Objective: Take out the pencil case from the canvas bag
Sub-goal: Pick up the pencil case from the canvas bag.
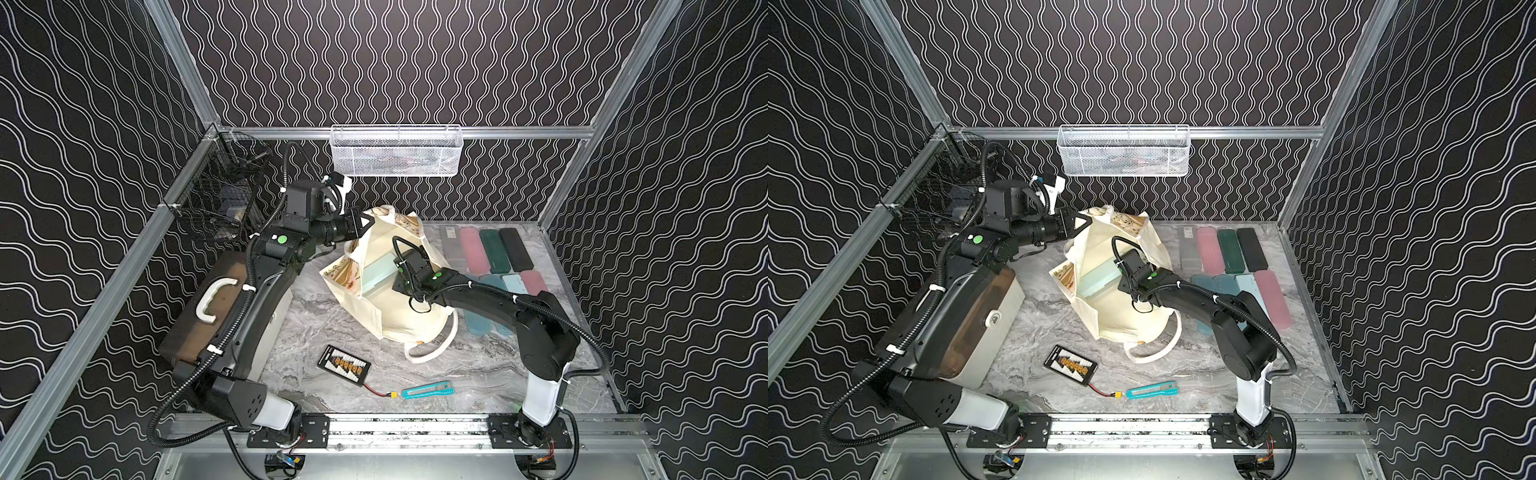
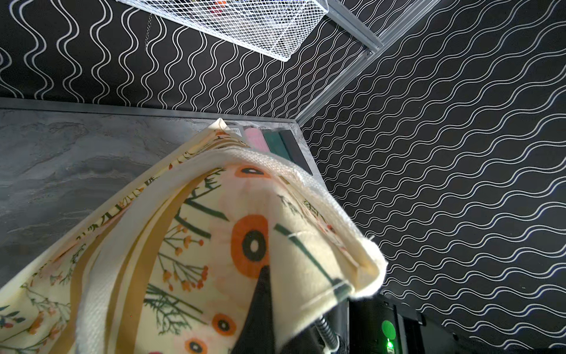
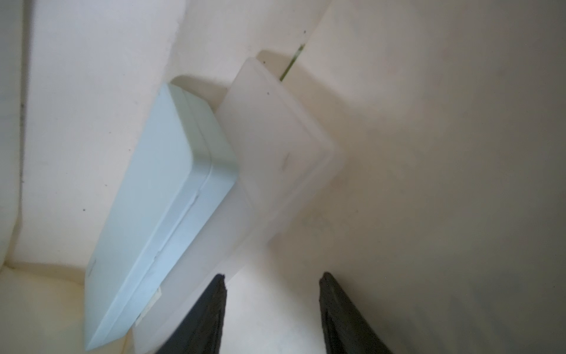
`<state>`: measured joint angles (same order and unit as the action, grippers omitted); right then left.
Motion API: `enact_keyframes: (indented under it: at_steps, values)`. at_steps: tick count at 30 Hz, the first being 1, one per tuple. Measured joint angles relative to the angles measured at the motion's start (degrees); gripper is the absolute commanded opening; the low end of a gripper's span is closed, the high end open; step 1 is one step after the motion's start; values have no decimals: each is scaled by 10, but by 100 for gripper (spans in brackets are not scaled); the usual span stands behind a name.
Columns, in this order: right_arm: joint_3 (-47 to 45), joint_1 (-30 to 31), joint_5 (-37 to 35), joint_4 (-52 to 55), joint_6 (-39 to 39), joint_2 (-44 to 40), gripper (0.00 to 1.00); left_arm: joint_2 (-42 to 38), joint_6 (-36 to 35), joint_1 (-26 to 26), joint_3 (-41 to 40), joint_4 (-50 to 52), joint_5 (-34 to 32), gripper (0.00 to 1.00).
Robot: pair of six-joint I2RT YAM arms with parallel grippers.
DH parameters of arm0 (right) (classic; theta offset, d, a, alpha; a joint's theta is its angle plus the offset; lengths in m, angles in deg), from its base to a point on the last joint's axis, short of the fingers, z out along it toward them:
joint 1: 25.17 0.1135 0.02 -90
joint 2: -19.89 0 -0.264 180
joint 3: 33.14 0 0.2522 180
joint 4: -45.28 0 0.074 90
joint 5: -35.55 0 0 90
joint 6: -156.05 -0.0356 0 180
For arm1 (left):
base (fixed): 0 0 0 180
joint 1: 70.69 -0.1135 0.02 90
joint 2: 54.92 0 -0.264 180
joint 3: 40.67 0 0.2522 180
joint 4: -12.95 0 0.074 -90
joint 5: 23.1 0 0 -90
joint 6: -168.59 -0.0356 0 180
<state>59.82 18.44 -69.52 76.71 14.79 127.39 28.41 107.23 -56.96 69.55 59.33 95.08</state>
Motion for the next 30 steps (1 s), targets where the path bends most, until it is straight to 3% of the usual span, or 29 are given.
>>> enact_keyframes:
  at_steps: [7,30]
  values:
    - [-38,-26,30,-56,-44,-20,56,-6,2,0,-8,-8,13,0]
    - [-59,-55,95,-194,-80,-8,56,-13,37,1,-9,-48,85,0]
